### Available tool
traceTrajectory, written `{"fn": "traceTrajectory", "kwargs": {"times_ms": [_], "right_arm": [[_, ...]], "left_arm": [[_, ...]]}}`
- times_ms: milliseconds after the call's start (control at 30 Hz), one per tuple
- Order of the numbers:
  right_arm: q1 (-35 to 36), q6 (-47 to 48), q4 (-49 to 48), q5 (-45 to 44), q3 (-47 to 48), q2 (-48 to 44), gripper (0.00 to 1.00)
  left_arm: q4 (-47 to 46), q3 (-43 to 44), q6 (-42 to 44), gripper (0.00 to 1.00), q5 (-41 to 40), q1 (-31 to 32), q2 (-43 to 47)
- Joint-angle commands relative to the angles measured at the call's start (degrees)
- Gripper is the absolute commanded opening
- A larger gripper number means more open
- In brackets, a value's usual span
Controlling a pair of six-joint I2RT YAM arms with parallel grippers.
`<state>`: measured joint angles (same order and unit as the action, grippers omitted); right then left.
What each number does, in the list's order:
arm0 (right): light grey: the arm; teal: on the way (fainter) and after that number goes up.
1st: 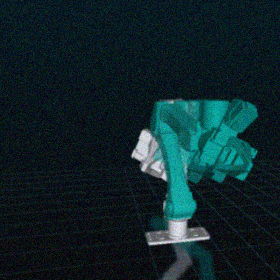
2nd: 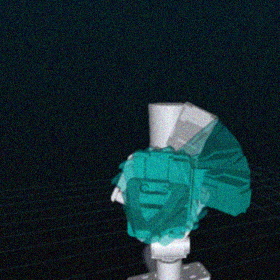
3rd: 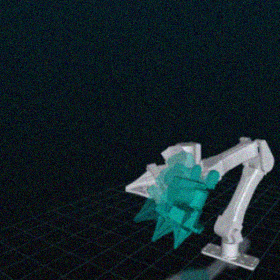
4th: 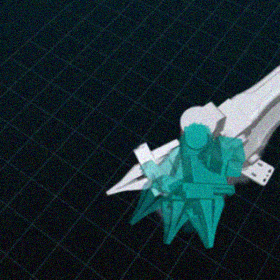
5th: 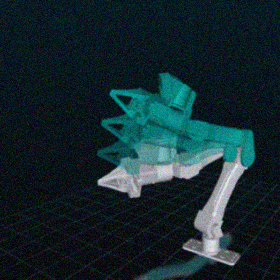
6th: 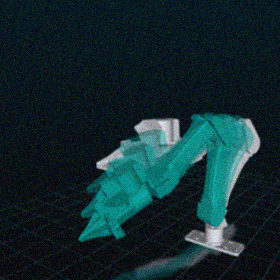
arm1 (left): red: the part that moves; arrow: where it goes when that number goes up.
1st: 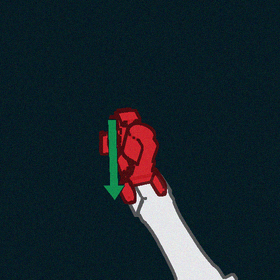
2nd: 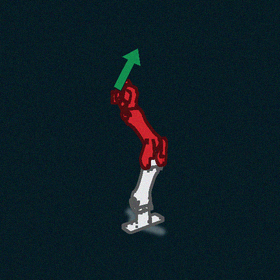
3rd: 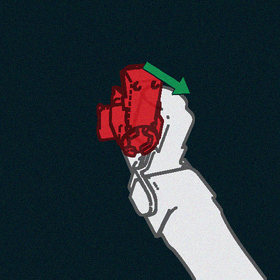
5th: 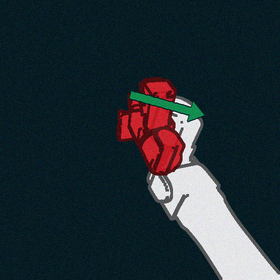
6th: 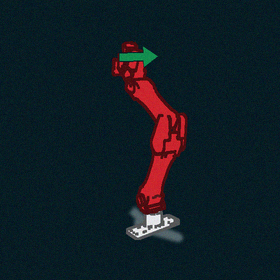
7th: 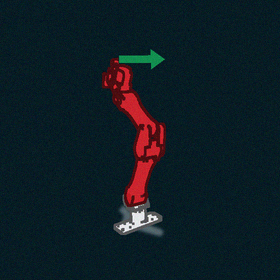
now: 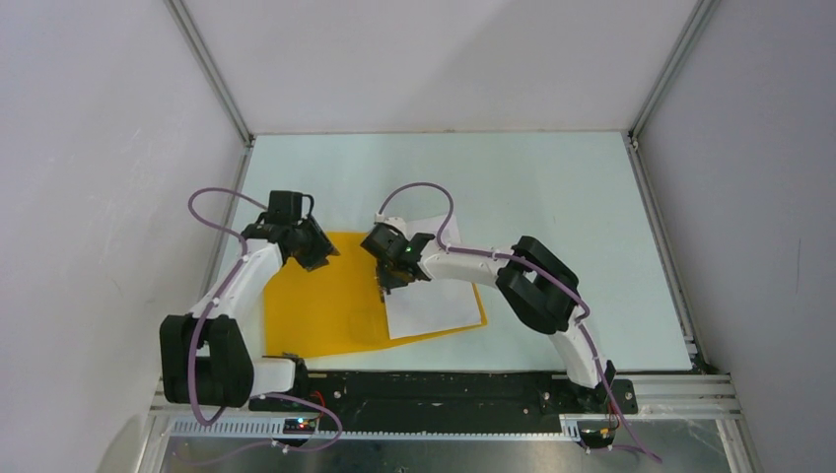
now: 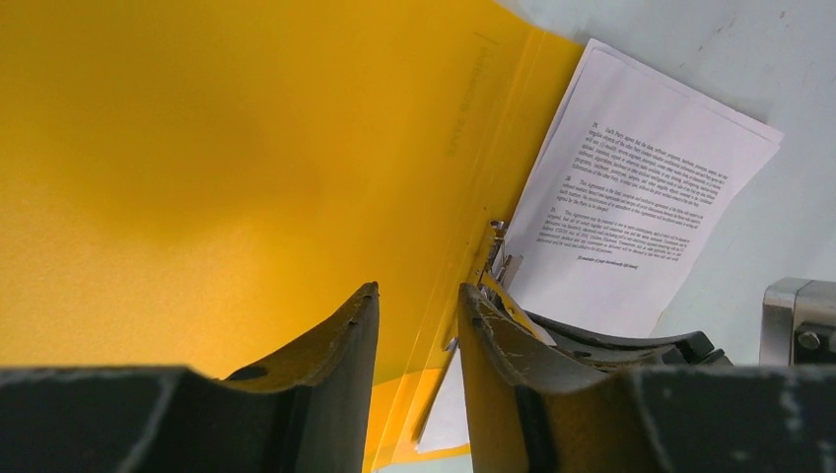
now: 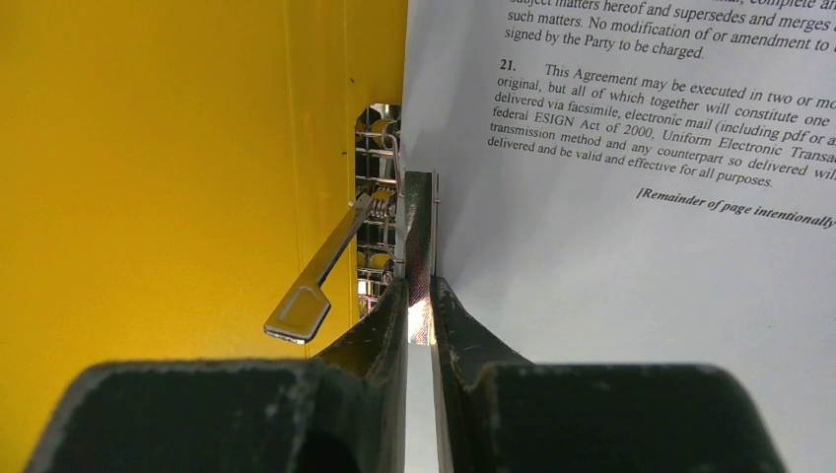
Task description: Put the files into the folder
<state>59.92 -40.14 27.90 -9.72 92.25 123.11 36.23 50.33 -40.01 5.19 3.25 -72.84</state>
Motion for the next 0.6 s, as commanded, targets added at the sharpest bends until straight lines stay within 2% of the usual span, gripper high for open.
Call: {"fn": "traceTrajectory", "kwargs": {"times_ms": [0,233,567], "right_arm": [[-0.07,-1.38,-2.85,0.94,-4.02,-3.35,0.14],[-1.02,-1.93,-9.77,2.51,-9.88,-4.66,0.14],[-2.14,-1.49,-13.08,4.82,-11.31,-3.97,0.12]], "left_arm": [[-2.74,-0.53,0.77,0.40,2.52,0.64,-2.41],[-3.42,2.64,-0.65,0.39,3.96,4.08,-9.59],[-3.47,8.18,-0.67,0.37,3.96,9.28,-19.15]]}}
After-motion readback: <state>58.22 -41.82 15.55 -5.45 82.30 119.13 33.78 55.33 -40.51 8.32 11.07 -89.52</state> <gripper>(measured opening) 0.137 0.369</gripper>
